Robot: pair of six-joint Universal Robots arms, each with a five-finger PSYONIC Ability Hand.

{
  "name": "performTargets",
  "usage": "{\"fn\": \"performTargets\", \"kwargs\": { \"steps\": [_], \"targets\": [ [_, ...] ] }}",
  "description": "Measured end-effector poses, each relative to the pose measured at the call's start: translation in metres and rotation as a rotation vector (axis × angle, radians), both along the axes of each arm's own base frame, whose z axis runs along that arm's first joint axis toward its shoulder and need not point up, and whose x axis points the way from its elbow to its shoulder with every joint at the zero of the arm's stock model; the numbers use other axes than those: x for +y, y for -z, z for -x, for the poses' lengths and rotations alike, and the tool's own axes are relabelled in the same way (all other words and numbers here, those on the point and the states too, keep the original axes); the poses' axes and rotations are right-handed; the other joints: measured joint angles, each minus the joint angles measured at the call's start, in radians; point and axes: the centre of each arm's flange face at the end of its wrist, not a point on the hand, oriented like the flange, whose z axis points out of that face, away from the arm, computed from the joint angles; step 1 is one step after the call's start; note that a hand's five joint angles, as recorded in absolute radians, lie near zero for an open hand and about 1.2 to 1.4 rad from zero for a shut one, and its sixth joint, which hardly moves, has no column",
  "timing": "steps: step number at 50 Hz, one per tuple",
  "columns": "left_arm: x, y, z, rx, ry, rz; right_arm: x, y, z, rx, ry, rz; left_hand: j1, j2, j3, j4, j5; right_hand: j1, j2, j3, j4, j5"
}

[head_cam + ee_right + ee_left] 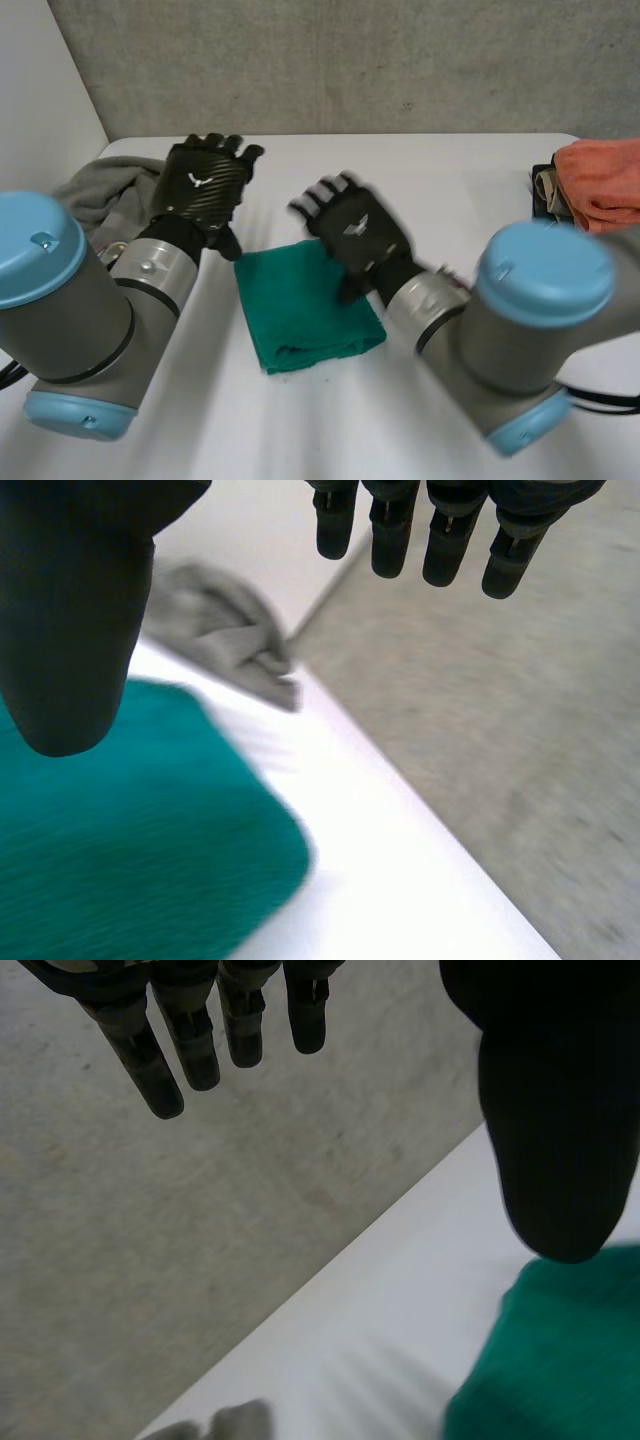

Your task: Fold the laundry.

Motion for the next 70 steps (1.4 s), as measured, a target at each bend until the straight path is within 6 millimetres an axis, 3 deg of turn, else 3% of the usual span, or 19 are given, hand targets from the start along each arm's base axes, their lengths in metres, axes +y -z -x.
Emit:
{"fn": "performTargets", "kwargs": {
  "steps": [3, 7, 11, 14, 20, 27, 33, 39, 42, 43, 45, 49, 54, 57, 61, 70],
  "targets": [
    [0.012, -0.005, 0.01, 0.045, 0.042, -0.049, -0.02, -0.015, 0.012, -0.08, 0.063, -0.096, 0.0, 0.0, 0.0, 0.0, 0.0, 0.0, 0.0, 0.0, 0.0, 0.0],
    [0.024, -0.002, 0.022, 0.079, 0.083, -0.145, -0.036, -0.011, 0.015, -0.088, 0.102, -0.234, 0.0, 0.0, 0.0, 0.0, 0.0, 0.0, 0.0, 0.0, 0.0, 0.0],
    [0.028, 0.015, 0.031, 0.079, 0.094, -0.258, -0.046, 0.003, 0.011, -0.04, 0.121, -0.364, 0.0, 0.0, 0.0, 0.0, 0.0, 0.0, 0.0, 0.0, 0.0, 0.0],
    [0.027, 0.039, 0.036, 0.05, 0.062, -0.363, -0.053, 0.02, 0.005, 0.014, 0.126, -0.466, 0.0, 0.0, 0.0, 0.0, 0.0, 0.001, 0.0, 0.0, 0.0, 0.0],
    [0.019, 0.081, 0.028, -0.057, -0.067, -0.508, -0.062, 0.05, -0.005, 0.098, 0.116, -0.603, 0.0, 0.0, 0.0, 0.0, 0.0, 0.0, 0.0, 0.001, 0.0, 0.0],
    [0.01, 0.099, 0.01, -0.127, -0.162, -0.577, -0.066, 0.063, -0.006, 0.197, 0.116, -0.617, 0.0, 0.0, 0.0, 0.0, 0.0, -0.002, 0.0, 0.0, 0.0, 0.0],
    [0.009, 0.077, 0.004, -0.095, -0.153, -0.537, -0.069, 0.039, -0.004, 0.226, 0.147, -0.482, 0.0, 0.0, 0.0, 0.0, 0.0, -0.003, 0.0, 0.0, 0.0, 0.0],
    [0.008, 0.025, 0.01, 0.018, -0.066, -0.414, -0.06, 0.011, 0.0, 0.227, 0.153, -0.298, 0.0, -0.001, 0.0, 0.0, 0.0, -0.003, 0.0, 0.0, 0.0, 0.0],
    [0.007, 0.01, 0.011, 0.05, -0.037, -0.377, -0.054, 0.007, 0.001, 0.231, 0.146, -0.248, 0.0, -0.001, 0.0, 0.0, 0.0, -0.003, 0.0, 0.0, 0.0, 0.0],
    [0.006, -0.007, 0.012, 0.091, 0.003, -0.329, -0.042, 0.006, 0.001, 0.235, 0.13, -0.195, 0.0, -0.001, 0.0, 0.0, 0.0, -0.003, 0.0, 0.0, 0.0, 0.0],
    [0.003, -0.024, 0.013, 0.127, 0.051, -0.282, -0.026, 0.008, 0.0, 0.24, 0.105, -0.147, 0.0, -0.001, 0.0, 0.0, 0.0, -0.003, 0.0, 0.0, 0.0, 0.0],
    [0.002, -0.048, 0.016, 0.167, 0.19, -0.223, 0.01, 0.026, 0.0, 0.25, 0.046, -0.106, 0.0, -0.001, 0.0, 0.0, 0.0, -0.003, 0.0, 0.0, 0.0, 0.0],
    [0.013, -0.056, 0.026, 0.163, 0.432, -0.225, 0.044, 0.056, -0.001, 0.256, -0.017, -0.098, 0.0, -0.001, 0.0, 0.0, 0.0, -0.003, 0.0, 0.0, 0.0, 0.0],
    [0.023, -0.056, 0.031, 0.153, 0.568, -0.243, 0.053, 0.073, -0.003, 0.253, -0.036, -0.09, 0.0, -0.001, 0.0, 0.0, 0.0, -0.003, 0.0, 0.0, 0.0, 0.0],
    [0.03, -0.054, 0.034, 0.145, 0.665, -0.263, 0.051, 0.089, -0.008, 0.234, -0.04, -0.067, 0.0, -0.001, 0.0, 0.0, 0.0, -0.003, 0.0, 0.0, 0.0, 0.0],
    [0.032, -0.052, 0.035, 0.143, 0.672, -0.268, 0.034, 0.094, -0.023, 0.19, -0.04, -0.013, 0.0, -0.001, 0.0, 0.0, 0.0, 0.001, 0.004, 0.012, 0.008, 0.011]
  ]
}}
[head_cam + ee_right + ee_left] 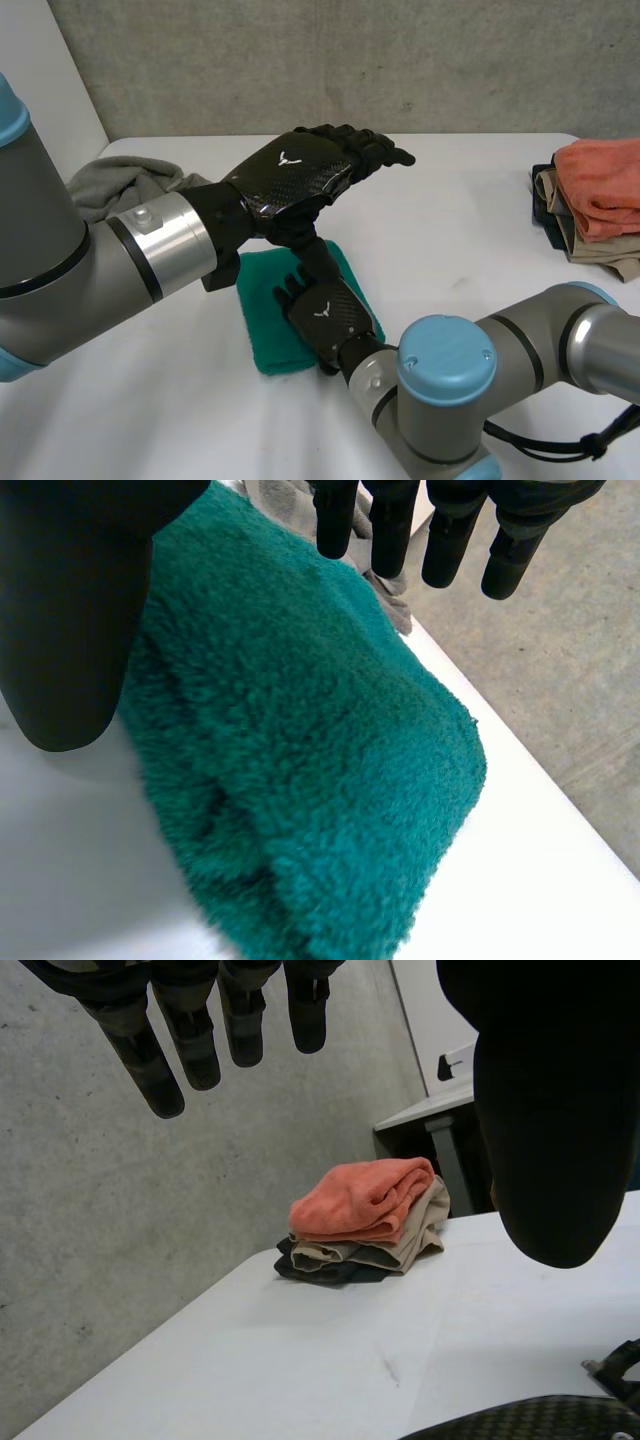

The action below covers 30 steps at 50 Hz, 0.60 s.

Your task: Fold the laundry.

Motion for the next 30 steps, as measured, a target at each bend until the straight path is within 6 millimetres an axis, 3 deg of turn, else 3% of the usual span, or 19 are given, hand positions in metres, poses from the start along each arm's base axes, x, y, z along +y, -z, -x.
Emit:
{"fn": "performTargets", "kwargs": {
  "steps": [9, 12, 15, 18, 24, 30],
  "targets": [
    [-0.001, 0.0, 0.0, 0.0, -0.006, 0.001, -0.014, -0.001, -0.013, -0.024, 0.001, 0.029, 0.0, 0.0, 0.0, 0.0, 0.0, 0.262, 0.257, 0.259, 0.252, 0.231],
    [-0.002, 0.0, 0.0, 0.0, -0.007, 0.0, -0.019, -0.001, -0.016, -0.031, 0.003, 0.035, 0.0, 0.0, 0.0, 0.0, 0.0, 0.456, 0.457, 0.449, 0.448, 0.413],
    [-0.002, 0.001, -0.001, 0.0, -0.009, 0.0, -0.026, -0.001, -0.018, -0.039, 0.013, 0.04, 0.0, 0.0, 0.0, 0.0, 0.0, 0.84, 0.87, 0.851, 0.838, 0.796],
    [-0.003, 0.001, -0.001, 0.0, -0.01, -0.001, -0.034, -0.002, -0.019, -0.048, 0.025, 0.049, 0.0, 0.0, 0.0, 0.0, 0.0, 0.871, 0.96, 0.957, 0.962, 0.895],
    [-0.007, -0.003, -0.003, 0.007, -0.02, 0.007, -0.065, -0.032, -0.018, -0.12, 0.081, 0.114, 0.0, 0.0, 0.0, 0.0, 0.0, 0.871, 0.96, 0.962, 0.972, 0.896],
    [-0.01, -0.016, -0.005, 0.029, -0.032, 0.043, -0.107, -0.084, -0.007, -0.228, 0.16, 0.212, 0.0, 0.0, 0.0, 0.0, 0.0, 0.871, 0.96, 0.962, 0.972, 0.895]
  ]
}}
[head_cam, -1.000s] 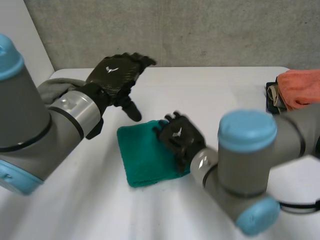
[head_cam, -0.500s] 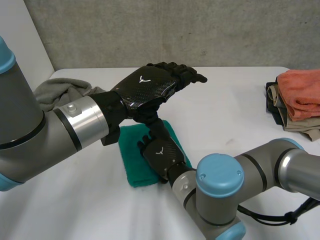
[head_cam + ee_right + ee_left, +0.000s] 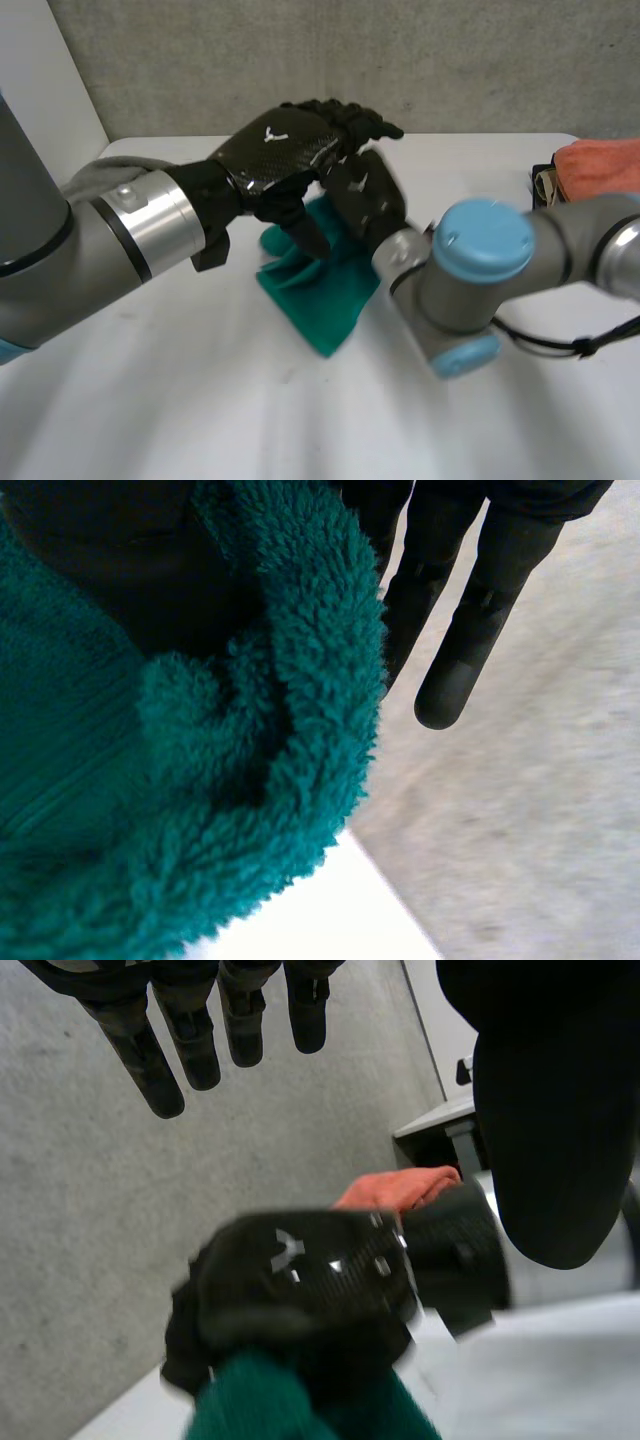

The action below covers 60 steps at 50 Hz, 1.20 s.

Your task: Fold the laundry.

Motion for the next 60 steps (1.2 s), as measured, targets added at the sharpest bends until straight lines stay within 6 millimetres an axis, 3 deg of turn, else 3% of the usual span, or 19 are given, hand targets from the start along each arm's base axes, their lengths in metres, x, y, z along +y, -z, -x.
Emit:
{"fn": "performTargets", "kwargs": {
  "steps": [5, 13, 18, 25, 30, 32, 35, 37, 38, 40, 41, 43, 44, 46, 49, 50, 53, 60],
  "targets": [
    [-0.002, -0.012, -0.003, 0.019, -0.01, 0.03, -0.025, -0.031, 0.016, -0.045, 0.055, 0.041, 0.0, 0.0, 0.0, 0.0, 0.0, 0.0, 0.0, 0.0, 0.0, 0.0],
    [-0.004, -0.014, -0.004, 0.025, -0.017, 0.035, -0.051, -0.045, 0.039, -0.046, 0.127, 0.042, 0.0, 0.0, 0.0, 0.0, 0.0, 0.0, 0.0, 0.004, 0.001, 0.0],
    [-0.004, -0.016, -0.003, 0.028, -0.013, 0.039, -0.078, -0.071, 0.065, -0.082, 0.206, 0.099, 0.0, 0.0, 0.0, 0.0, 0.0, 0.0, 0.0, 0.004, 0.001, 0.0],
    [-0.003, -0.02, -0.001, 0.035, -0.007, 0.052, -0.127, -0.115, 0.127, -0.14, 0.363, 0.215, 0.0, 0.0, 0.0, 0.0, 0.0, 0.0, 0.0, 0.004, 0.002, 0.0],
    [-0.003, -0.021, -0.001, 0.038, -0.005, 0.055, -0.164, -0.128, 0.193, -0.144, 0.513, 0.278, 0.0, 0.0, 0.0, 0.0, 0.0, 0.0, 0.0, 0.004, 0.002, 0.0],
    [-0.002, -0.021, 0.0, 0.037, -0.004, 0.053, -0.173, -0.125, 0.213, -0.136, 0.557, 0.284, 0.0, 0.0, 0.0, 0.0, 0.0, 0.0, 0.0, 0.004, 0.002, 0.0],
    [-0.001, -0.018, 0.001, 0.033, 0.002, 0.046, -0.189, -0.107, 0.253, -0.112, 0.639, 0.275, 0.0, 0.0, 0.0, 0.0, 0.0, 0.0, 0.0, 0.004, 0.003, 0.0],
    [0.0, -0.017, 0.002, 0.031, 0.005, 0.041, -0.194, -0.096, 0.268, -0.101, 0.667, 0.266, 0.0, 0.0, 0.0, 0.0, 0.0, 0.0, 0.0, 0.004, 0.003, 0.0],
    [0.001, -0.015, 0.002, 0.029, 0.007, 0.037, -0.2, -0.08, 0.287, -0.084, 0.695, 0.253, 0.0, 0.0, 0.0, 0.0, 0.0, 0.0, 0.0, 0.004, 0.004, 0.0],
    [0.002, -0.013, 0.003, 0.026, 0.01, 0.031, -0.204, -0.064, 0.301, -0.066, 0.71, 0.237, 0.0, 0.0, 0.0, 0.0, 0.0, 0.0, 0.0, 0.004, 0.004, 0.0],
    [0.003, -0.011, 0.003, 0.022, 0.013, 0.024, -0.206, -0.045, 0.314, -0.041, 0.716, 0.216, 0.0, 0.0, 0.0, 0.0, 0.0, 0.0, 0.0, 0.004, 0.004, 0.0],
    [0.003, -0.009, 0.004, 0.02, 0.014, 0.019, -0.207, -0.034, 0.319, -0.023, 0.714, 0.202, 0.0, 0.0, 0.0, 0.0, 0.0, 0.0, 0.0, 0.005, 0.004, 0.0],
    [0.004, -0.007, 0.004, 0.016, 0.015, 0.013, -0.206, -0.012, 0.328, 0.018, 0.7, 0.17, 0.0, 0.0, 0.0, 0.0, 0.0, 0.0, 0.0, 0.007, 0.004, 0.013],
    [0.004, -0.005, 0.004, 0.013, 0.016, 0.007, -0.203, 0.007, 0.332, 0.062, 0.678, 0.142, 0.0, 0.0, 0.0, 0.0, 0.0, 0.0, 0.0, 0.007, 0.004, 0.015],
    [0.004, -0.003, 0.004, 0.01, 0.017, 0.002, -0.197, 0.025, 0.333, 0.116, 0.651, 0.112, 0.0, 0.0, 0.0, 0.0, 0.0, -0.348, -0.366, -0.351, -0.353, -0.336],
    [0.004, -0.003, 0.004, 0.01, 0.017, 0.001, -0.194, 0.03, 0.333, 0.138, 0.642, 0.101, 0.0, 0.0, 0.0, 0.0, 0.0, -0.591, -0.632, -0.588, -0.591, -0.545],
    [0.004, -0.003, 0.005, 0.011, 0.019, 0.002, -0.188, 0.032, 0.332, 0.163, 0.641, 0.091, 0.0, 0.0, 0.0, 0.0, 0.0, -0.79, -0.932, -0.931, -0.935, -0.803],
    [0.007, -0.005, 0.007, 0.014, 0.027, 0.008, -0.171, -0.013, 0.335, 0.113, 0.699, 0.107, 0.0, 0.0, 0.0, 0.0, 0.0, -0.838, -0.96, -0.972, -0.977, -0.905]
  ]
}}
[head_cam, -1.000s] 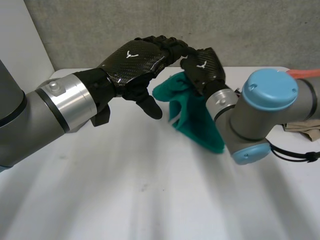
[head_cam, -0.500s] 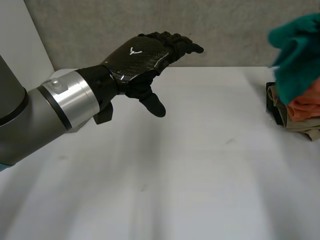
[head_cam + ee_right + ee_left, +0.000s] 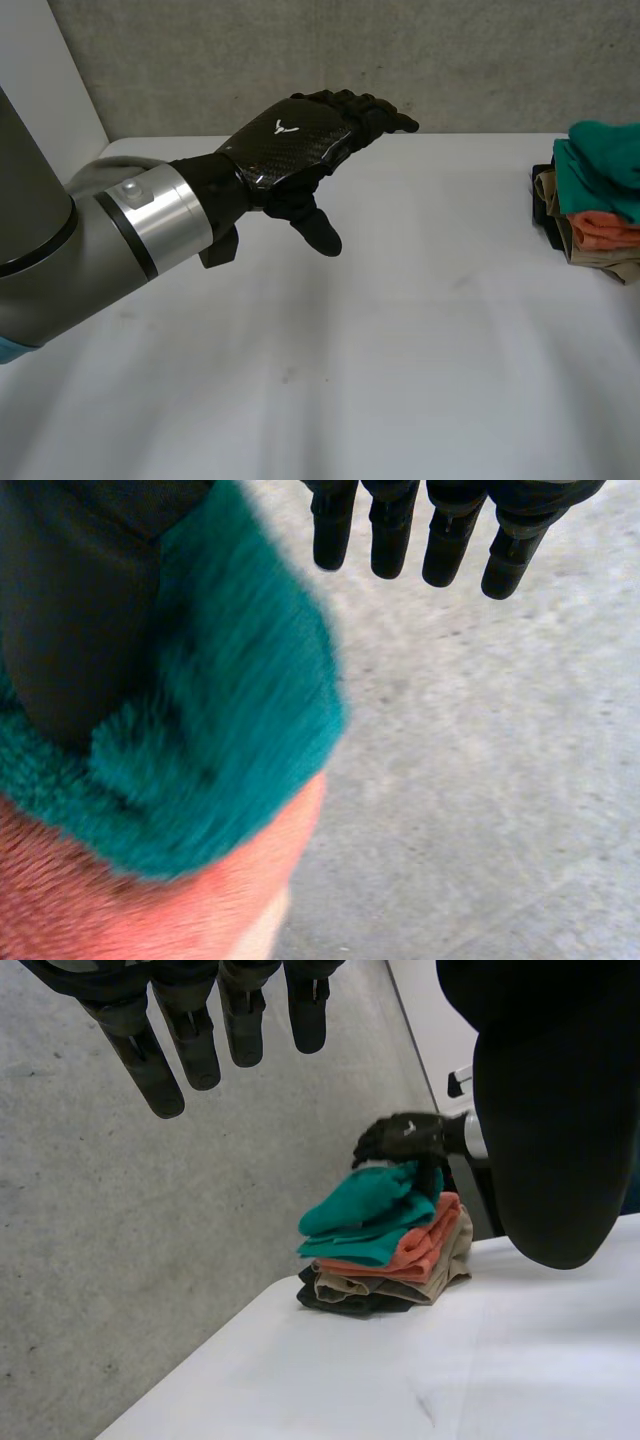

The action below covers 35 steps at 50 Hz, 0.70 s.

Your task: Fold the laundry.

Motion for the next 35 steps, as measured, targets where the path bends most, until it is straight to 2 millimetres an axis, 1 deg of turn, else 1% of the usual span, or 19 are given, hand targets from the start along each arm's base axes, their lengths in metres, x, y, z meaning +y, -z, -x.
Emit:
{"fn": "performTargets", "kwargs": {
  "steps": [4, 5, 11, 13, 14, 18, 20, 21, 22, 23, 24, 25, 26, 29, 30, 31, 32, 34, 35],
  "targets": [
    [0.003, -0.001, 0.0, 0.0, 0.004, 0.0, 0.02, -0.034, 0.009, -0.042, 0.045, 0.002, 0.0, 0.0, 0.0, 0.0, 0.0, -0.024, 0.0, 0.0, 0.0, 0.0],
    [0.003, -0.001, 0.0, 0.0, 0.005, 0.0, 0.022, -0.036, 0.01, -0.045, 0.05, 0.0, 0.0, 0.0, 0.0, 0.0, 0.0, -0.024, 0.0, 0.0, 0.0, 0.0],
    [0.007, -0.001, 0.001, 0.0, 0.011, -0.001, 0.049, -0.071, 0.048, -0.079, 0.188, -0.073, 0.0, 0.0, 0.0, 0.0, 0.0, -0.024, 0.0, 0.0, 0.0, 0.0],
    [0.007, -0.002, 0.001, 0.002, 0.013, 0.001, 0.057, -0.087, 0.065, -0.085, 0.26, -0.096, 0.0, 0.0, 0.0, 0.0, 0.0, -0.024, 0.0, 0.0, 0.0, 0.0],
    [0.008, -0.003, 0.001, 0.004, 0.014, 0.002, 0.058, -0.092, 0.07, -0.085, 0.281, -0.098, 0.0, 0.0, 0.0, 0.0, 0.0, -0.024, 0.0, 0.0, 0.0, 0.0],
    [0.008, -0.012, 0.003, 0.029, 0.016, 0.01, 0.061, -0.131, 0.089, -0.066, 0.386, -0.048, 0.0, 0.0, 0.0, 0.0, 0.0, -0.024, 0.0, 0.0, 0.0, 0.0],
    [0.007, -0.024, 0.004, 0.062, 0.011, 0.018, 0.06, -0.155, 0.093, -0.049, 0.423, 0.018, 0.0, 0.0, 0.0, 0.0, 0.0, -0.024, 0.0, 0.0, 0.0, 0.0],
    [0.007, -0.027, 0.004, 0.071, 0.008, 0.02, 0.059, -0.16, 0.093, -0.047, 0.428, 0.032, 0.0, 0.0, 0.0, 0.0, 0.0, -0.024, 0.0, 0.0, 0.0, 0.0],
    [0.005, -0.037, 0.005, 0.097, -0.001, 0.027, 0.059, -0.172, 0.091, -0.04, 0.434, 0.07, 0.0, 0.0, 0.0, 0.0, 0.0, -0.024, 0.0, 0.0, 0.0, 0.0],
    [0.004, -0.049, 0.005, 0.133, -0.016, 0.036, 0.057, -0.19, 0.081, -0.033, 0.421, 0.141, 0.0, 0.0, 0.0, 0.0, 0.0, -0.024, 0.0, 0.0, 0.0, 0.0],
    [0.003, -0.058, 0.004, 0.16, -0.03, 0.042, 0.057, -0.201, 0.07, -0.031, 0.399, 0.185, 0.0, 0.0, 0.0, 0.0, 0.0, -0.024, 0.0, 0.0, 0.0, 0.0],
    [0.002, -0.06, 0.004, 0.165, -0.033, 0.043, 0.057, -0.204, 0.066, -0.031, 0.391, 0.196, 0.0, 0.0, 0.0, 0.0, 0.0, -0.024, 0.0, 0.0, 0.0, 0.0],
    [-0.001, -0.075, 0.002, 0.211, -0.067, 0.056, 0.058, -0.218, 0.04, -0.032, 0.325, 0.263, 0.0, 0.0, 0.0, 0.0, 0.0, -0.024, 0.0, 0.0, 0.0, 0.0],
    [-0.009, -0.097, -0.006, 0.29, -0.153, 0.08, 0.068, -0.234, -0.021, -0.043, 0.158, 0.357, 0.0, 0.0, 0.0, 0.0, 0.0, -0.024, 0.0, 0.0, 0.0, 0.0],
    [-0.016, -0.106, -0.012, 0.322, -0.209, 0.092, 0.076, -0.236, -0.05, -0.049, 0.069, 0.382, 0.0, 0.0, 0.0, 0.0, 0.0, -0.024, 0.0, 0.0, 0.0, 0.0],
    [-0.023, -0.111, -0.018, 0.343, -0.259, 0.101, 0.083, -0.235, -0.072, -0.054, 0.001, 0.394, 0.0, 0.0, 0.0, 0.0, 0.0, -0.024, 0.0, 0.0, 0.0, 0.0],
    [-0.026, -0.113, -0.022, 0.352, -0.285, 0.105, 0.088, -0.233, -0.084, -0.056, -0.041, 0.398, 0.0, 0.0, 0.0, 0.0, 0.0, -0.024, 0.0, 0.0, 0.0, 0.0],
    [-0.053, -0.12, -0.048, 0.383, -0.445, 0.131, 0.113, -0.216, -0.142, -0.058, -0.247, 0.376, 0.0, 0.0, 0.0, 0.0, 0.0, -0.024, -0.001, 0.0, 0.0, 0.0],
    [-0.062, -0.121, -0.058, 0.384, -0.5, 0.138, 0.121, -0.208, -0.156, -0.057, -0.301, 0.361, 0.0, 0.0, 0.0, 0.0, 0.0, -0.024, -0.003, 0.0, 0.0, 0.0]
  ]
}}
